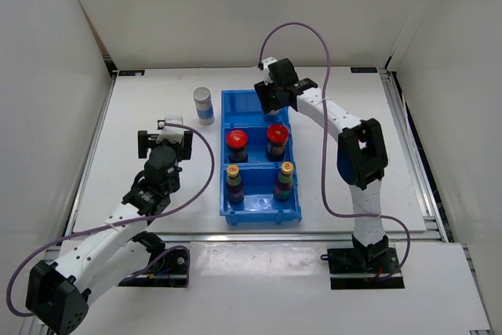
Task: Organize the condiment bottles
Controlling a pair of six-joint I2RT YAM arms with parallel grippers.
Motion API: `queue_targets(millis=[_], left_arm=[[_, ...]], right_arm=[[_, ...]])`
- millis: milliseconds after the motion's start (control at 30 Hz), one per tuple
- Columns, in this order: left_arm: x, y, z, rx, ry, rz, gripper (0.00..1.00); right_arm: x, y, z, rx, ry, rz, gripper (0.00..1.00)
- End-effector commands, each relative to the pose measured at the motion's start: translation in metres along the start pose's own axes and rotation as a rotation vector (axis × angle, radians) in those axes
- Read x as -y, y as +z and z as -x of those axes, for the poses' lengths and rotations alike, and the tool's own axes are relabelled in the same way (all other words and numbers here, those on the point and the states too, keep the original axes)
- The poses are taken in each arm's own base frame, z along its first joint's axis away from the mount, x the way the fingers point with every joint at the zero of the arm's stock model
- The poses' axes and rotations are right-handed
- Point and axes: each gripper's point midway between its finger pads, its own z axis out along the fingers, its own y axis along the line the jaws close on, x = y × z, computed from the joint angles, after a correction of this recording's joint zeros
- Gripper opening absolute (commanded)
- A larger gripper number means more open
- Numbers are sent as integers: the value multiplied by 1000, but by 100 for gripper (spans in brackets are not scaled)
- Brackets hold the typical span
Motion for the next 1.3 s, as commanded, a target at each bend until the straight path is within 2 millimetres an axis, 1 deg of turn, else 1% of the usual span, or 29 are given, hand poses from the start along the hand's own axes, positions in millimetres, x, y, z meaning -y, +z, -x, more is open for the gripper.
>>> queue_targets(millis=[0, 33, 133, 167, 200, 233, 300, 333, 367, 400, 433, 467, 533, 567, 600, 633, 667, 700, 733, 767, 800, 833, 867, 900, 933, 967, 1067, 1200, 1267], left_arm=[[0, -2, 6, 28, -33, -6, 100], [0, -2, 6, 28, -33, -6, 100], [-5, -2, 7, 30, -40, 22, 100], [-6, -3, 9, 37, -47, 23, 100], [-8, -3, 9, 35, -47, 34, 100], [-8, -3, 5, 28, -41, 33, 100], [-8, -4, 7, 35, -56, 34, 100], [-9, -4, 4, 25, -69, 43, 100], [-9, -5, 7, 22, -89, 42, 100], [-12, -6, 2, -9, -83, 53, 100], [-12, -7, 17, 2, -123, 41, 100], [-13, -6, 20, -18, -132, 33, 100], [-10, 5, 23, -79, -173, 3, 100], [-14, 6, 41, -111, -268, -4, 100], [-14, 10, 48, -131, -305, -19, 100], [-7, 21, 49, -169, -330, -61, 100], [-10, 24, 76, -139, -391, -73, 100], [-9, 28, 84, -133, -411, -85, 100], [-4, 36, 87, -145, -415, -113, 100], [-4, 41, 105, -115, -443, -131, 100], [5, 47, 117, -90, -460, -188, 100], [8, 53, 121, -89, -451, -208, 100], [15, 68, 112, -128, -441, -215, 100], [24, 74, 123, -107, -434, -268, 100], [26, 85, 125, -84, -444, -268, 100], [35, 100, 115, -105, -440, -279, 100], [51, 122, 108, -89, -434, -307, 100], [71, 151, 87, -99, -419, -318, 100], [74, 159, 85, -88, -422, -309, 100]], right_arm=[[3, -12, 44, 131, 4, -7, 39], [3, -12, 44, 131, 4, -7, 64], [4, -15, 44, 133, 4, -8, 91], [7, -25, 51, 155, 6, -23, 95], [8, -28, 51, 157, 7, -32, 99], [8, -33, 55, 169, 16, -32, 99], [11, -57, 76, 237, 20, -44, 99], [13, -64, 74, 239, 22, -56, 99], [17, -88, 89, 296, 26, -71, 99], [20, -102, 97, 332, 19, -88, 99], [23, -114, 100, 358, 23, -104, 99], [26, -139, 100, 391, 28, -115, 99], [30, -161, 96, 423, 52, -120, 99], [37, -191, 99, 476, 77, -129, 99], [39, -183, 70, 427, 122, -114, 99], [45, -209, 71, 498, 154, -91, 99], [47, -212, 58, 500, 180, -80, 99], [51, -215, 46, 498, 213, -77, 99], [59, -218, 18, 479, 258, -86, 99], [62, -220, 8, 481, 276, -85, 99], [63, -222, -3, 473, 292, -73, 99], [70, -233, -10, 491, 303, -84, 99], [70, -226, -30, 445, 328, -79, 99], [70, -227, -38, 434, 346, -74, 99], [68, -235, -43, 441, 345, -73, 99], [65, -232, -55, 420, 372, -69, 99], [53, -246, -60, 434, 409, -19, 99], [27, -251, -82, 393, 449, 95, 99], [22, -251, -96, 376, 450, 106, 99]])
